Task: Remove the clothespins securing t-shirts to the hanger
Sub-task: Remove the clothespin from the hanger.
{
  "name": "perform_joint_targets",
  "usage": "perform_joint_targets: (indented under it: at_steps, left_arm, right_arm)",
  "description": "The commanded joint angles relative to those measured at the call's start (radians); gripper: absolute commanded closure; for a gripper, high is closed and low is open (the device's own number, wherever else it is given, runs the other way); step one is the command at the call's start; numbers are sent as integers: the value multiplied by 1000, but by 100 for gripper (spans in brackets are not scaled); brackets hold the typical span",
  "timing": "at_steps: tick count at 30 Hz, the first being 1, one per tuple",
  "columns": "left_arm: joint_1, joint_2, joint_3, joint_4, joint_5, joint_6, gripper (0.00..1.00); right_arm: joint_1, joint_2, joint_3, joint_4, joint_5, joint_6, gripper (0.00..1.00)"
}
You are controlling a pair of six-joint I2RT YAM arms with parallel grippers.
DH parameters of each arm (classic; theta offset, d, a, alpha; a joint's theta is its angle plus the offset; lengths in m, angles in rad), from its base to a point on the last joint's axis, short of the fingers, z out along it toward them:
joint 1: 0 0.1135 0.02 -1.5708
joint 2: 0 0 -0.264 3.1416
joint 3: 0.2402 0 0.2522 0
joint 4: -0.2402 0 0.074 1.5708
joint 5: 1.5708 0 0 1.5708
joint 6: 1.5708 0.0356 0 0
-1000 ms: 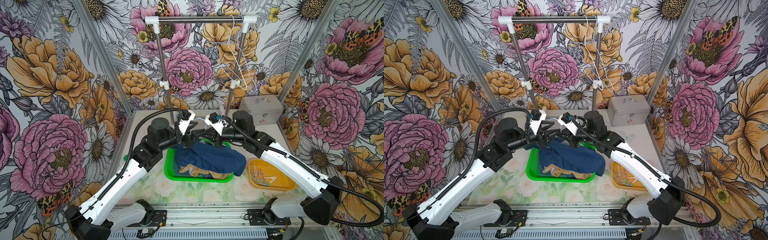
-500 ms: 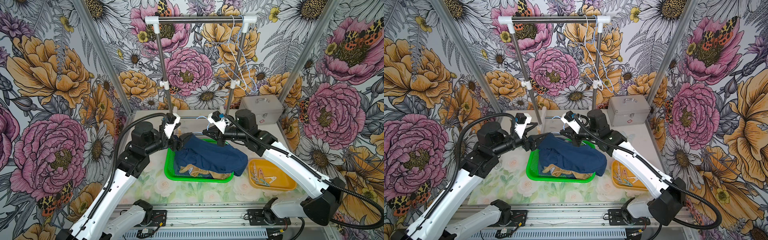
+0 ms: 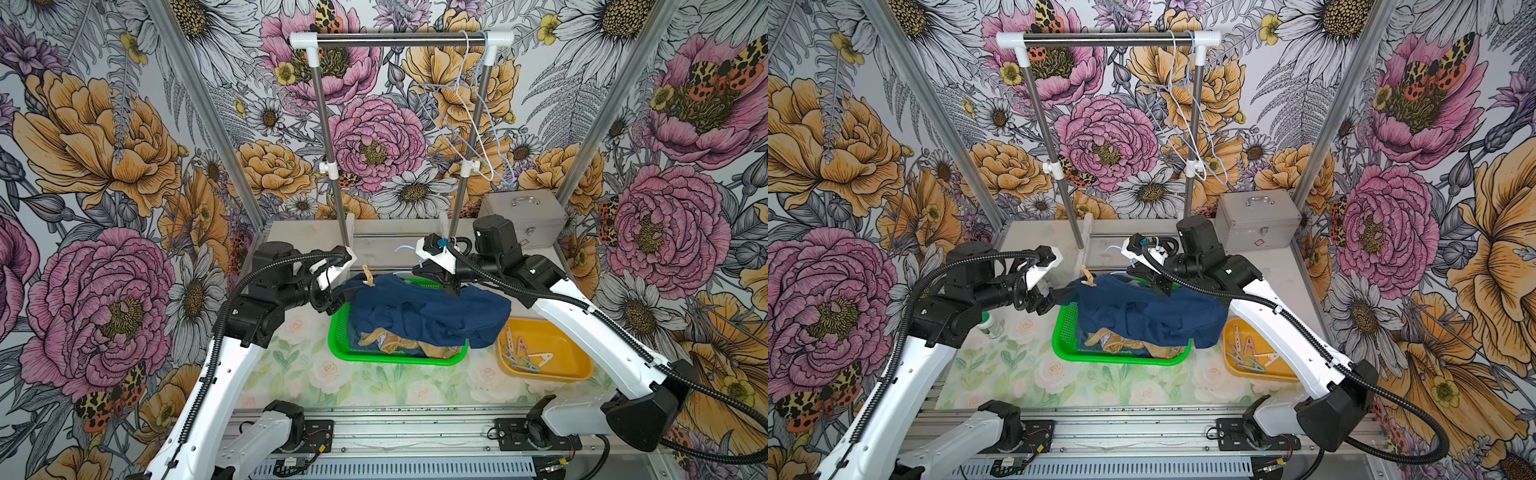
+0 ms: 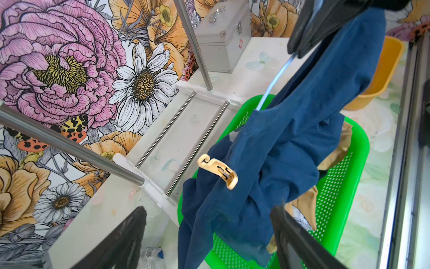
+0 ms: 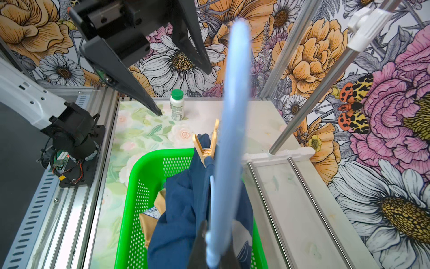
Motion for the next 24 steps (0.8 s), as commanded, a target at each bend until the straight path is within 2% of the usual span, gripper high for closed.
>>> perform_joint_targets:
  at_steps: [1,6,13,18,22,24]
  left_arm:
    - [-22,12,28,-62,-9,168,14]
    - [-86,51,22,-69,-36,282,12]
    - [-94,162,71,-92,58,298,12]
    - [-155,225,64,-93,-9,341,13]
    - [-155,254,68,-94,-8,347,18]
    - [-152,265,71,-94,-6,348,24]
  right_arm:
    - [2,-26,42,-35,12,-96,100]
    - [18,-20,44,-47,30,-134,100]
    - [20,-16,45,-59,23,-159,100]
    - [21,-14,53,-64,15,-162,100]
    - [21,-16,54,-65,13,-163,100]
    - [22,-16,56,-65,12,-162,100]
